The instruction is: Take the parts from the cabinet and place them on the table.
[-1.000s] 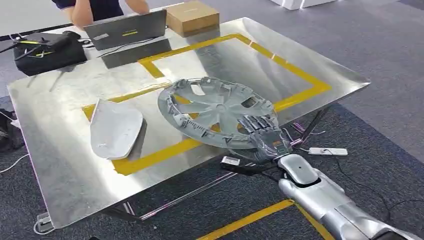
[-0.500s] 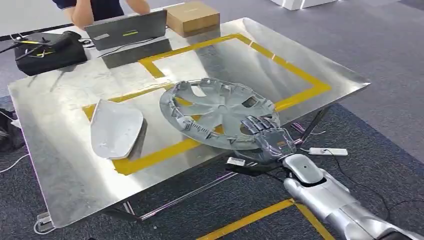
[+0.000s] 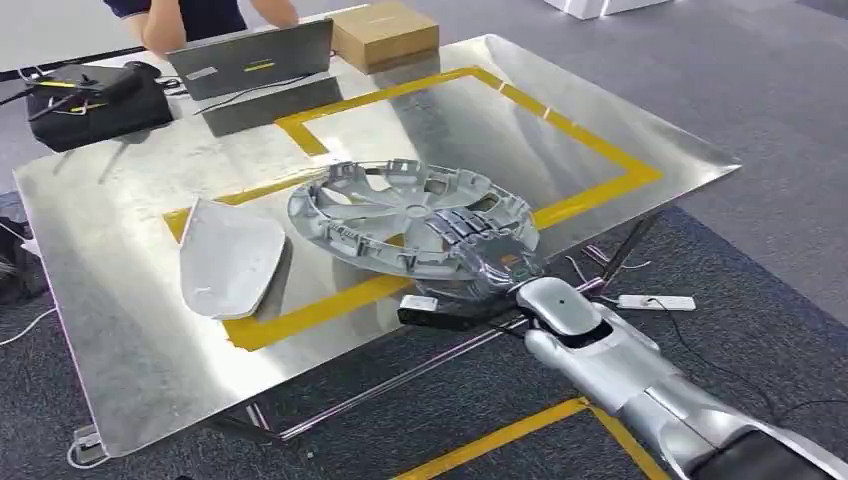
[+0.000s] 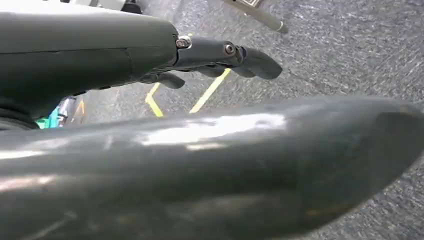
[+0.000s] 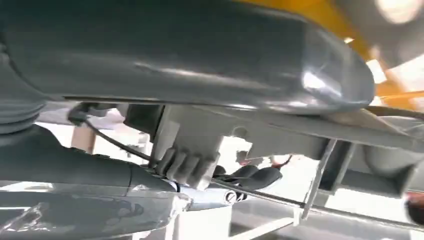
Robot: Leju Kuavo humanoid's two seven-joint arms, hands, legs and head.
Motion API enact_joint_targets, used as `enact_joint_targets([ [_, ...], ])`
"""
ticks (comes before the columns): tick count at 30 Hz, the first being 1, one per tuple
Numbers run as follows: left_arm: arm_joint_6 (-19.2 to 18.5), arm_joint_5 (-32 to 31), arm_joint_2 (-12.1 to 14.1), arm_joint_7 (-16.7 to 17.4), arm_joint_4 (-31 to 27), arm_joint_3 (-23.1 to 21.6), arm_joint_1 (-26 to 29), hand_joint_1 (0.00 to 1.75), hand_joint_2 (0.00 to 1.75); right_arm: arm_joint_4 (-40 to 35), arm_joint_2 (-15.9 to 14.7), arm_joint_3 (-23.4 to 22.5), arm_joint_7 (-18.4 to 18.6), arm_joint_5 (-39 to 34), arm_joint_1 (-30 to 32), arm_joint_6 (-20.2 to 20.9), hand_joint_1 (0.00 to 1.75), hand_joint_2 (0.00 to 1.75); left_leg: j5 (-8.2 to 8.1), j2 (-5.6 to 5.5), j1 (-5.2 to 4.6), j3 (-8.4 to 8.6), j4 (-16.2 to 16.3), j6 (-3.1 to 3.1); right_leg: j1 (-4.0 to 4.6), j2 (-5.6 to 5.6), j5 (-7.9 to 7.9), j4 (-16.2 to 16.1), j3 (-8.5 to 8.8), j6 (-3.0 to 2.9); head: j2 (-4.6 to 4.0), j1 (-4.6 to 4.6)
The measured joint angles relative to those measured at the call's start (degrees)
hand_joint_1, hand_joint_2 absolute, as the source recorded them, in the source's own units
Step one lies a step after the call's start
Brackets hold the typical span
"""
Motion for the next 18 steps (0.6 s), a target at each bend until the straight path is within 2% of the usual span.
enact_joint_targets([
  [4, -0.68, 0.35, 0.02, 0.13, 0.0, 0.94, -0.04, 0.0, 0.0, -0.89, 1.83, 3.77, -1.0, -4.38, -2.9, 5.25, 0.0, 0.0, 0.0, 0.0, 0.0, -0.01, 0.0, 0.0, 0.0, -0.02, -0.01, 0.0, -0.01, -0.01, 0.0, 0.0],
  [7, -1.09, 0.41, 0.02, 0.2, 0.0, 1.03, -0.03, 0.0, 0.0, -1.66, 3.21, 6.12, -1.49, -6.36, -4.75, 7.16, 0.0, 0.0, 0.0, 0.0, 0.0, -0.03, 0.0, 0.0, 0.0, -0.02, -0.02, 0.0, -0.01, -0.01, 0.0, 0.0],
  [13, -1.49, 0.55, 0.02, 0.2, 0.0, 1.64, -0.06, 0.0, 0.0, -3.32, 4.85, 9.28, -1.31, -7.4, -7.54, 8.65, 0.0, 0.0, -0.01, 0.0, 0.0, -0.03, 0.0, 0.01, -0.01, -0.02, -0.03, -0.01, -0.01, -0.01, 0.0, 0.0],
  [18, -1.7, 0.7, 0.02, 0.11, 0.0, 2.38, -0.04, 0.0, 0.0, -4.61, 5.07, 10.57, -0.37, -6.99, -8.73, 8.45, 0.0, 0.0, -0.01, 0.0, 0.0, -0.03, 0.0, 0.01, -0.01, -0.03, -0.02, -0.01, 0.0, -0.01, 0.0, 0.0],
])
